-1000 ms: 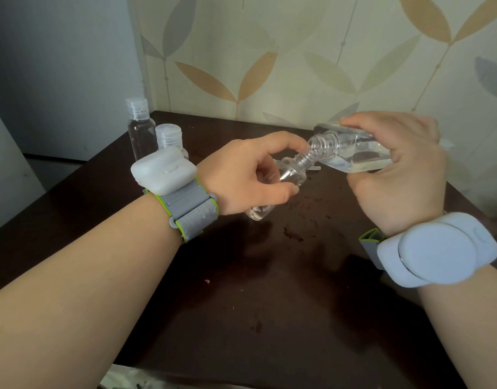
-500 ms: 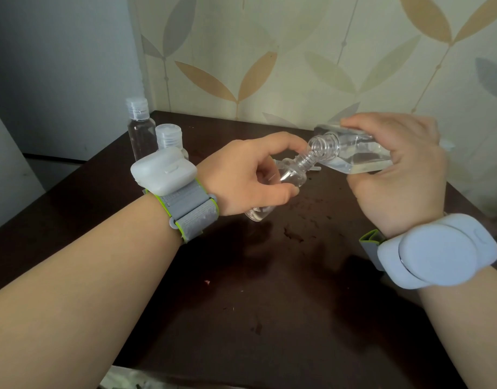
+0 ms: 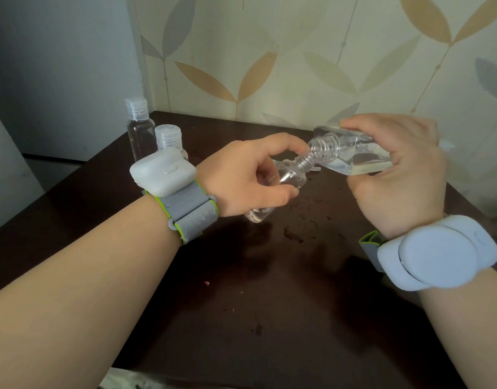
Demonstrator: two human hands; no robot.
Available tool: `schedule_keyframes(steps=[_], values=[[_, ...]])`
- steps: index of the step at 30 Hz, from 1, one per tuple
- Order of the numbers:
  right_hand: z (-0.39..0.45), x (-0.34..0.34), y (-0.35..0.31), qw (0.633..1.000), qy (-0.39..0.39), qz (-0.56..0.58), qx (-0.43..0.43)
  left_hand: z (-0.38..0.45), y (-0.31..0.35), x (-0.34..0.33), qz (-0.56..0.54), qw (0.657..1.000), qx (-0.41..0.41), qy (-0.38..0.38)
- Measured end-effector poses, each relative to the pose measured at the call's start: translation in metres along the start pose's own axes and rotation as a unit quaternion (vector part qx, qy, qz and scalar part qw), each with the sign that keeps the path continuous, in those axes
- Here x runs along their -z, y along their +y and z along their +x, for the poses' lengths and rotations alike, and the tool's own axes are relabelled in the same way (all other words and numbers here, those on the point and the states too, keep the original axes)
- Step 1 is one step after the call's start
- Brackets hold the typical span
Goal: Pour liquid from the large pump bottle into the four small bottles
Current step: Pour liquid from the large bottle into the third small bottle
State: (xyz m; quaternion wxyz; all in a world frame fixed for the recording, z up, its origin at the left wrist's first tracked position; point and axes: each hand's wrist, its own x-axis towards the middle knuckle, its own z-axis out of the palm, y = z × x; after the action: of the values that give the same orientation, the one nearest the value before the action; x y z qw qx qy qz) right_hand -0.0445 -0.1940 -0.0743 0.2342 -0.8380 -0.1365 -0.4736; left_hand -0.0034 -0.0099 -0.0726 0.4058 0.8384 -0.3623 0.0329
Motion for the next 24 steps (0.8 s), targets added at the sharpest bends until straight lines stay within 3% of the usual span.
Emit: schedule_keyframes(steps=[24], values=[[-0.0002, 0.0003, -0.0024, 1.0, -0.003, 0.005, -0.025, -0.0002, -0.0004, -0.001, -0.003, 1.0, 0.002, 0.0]])
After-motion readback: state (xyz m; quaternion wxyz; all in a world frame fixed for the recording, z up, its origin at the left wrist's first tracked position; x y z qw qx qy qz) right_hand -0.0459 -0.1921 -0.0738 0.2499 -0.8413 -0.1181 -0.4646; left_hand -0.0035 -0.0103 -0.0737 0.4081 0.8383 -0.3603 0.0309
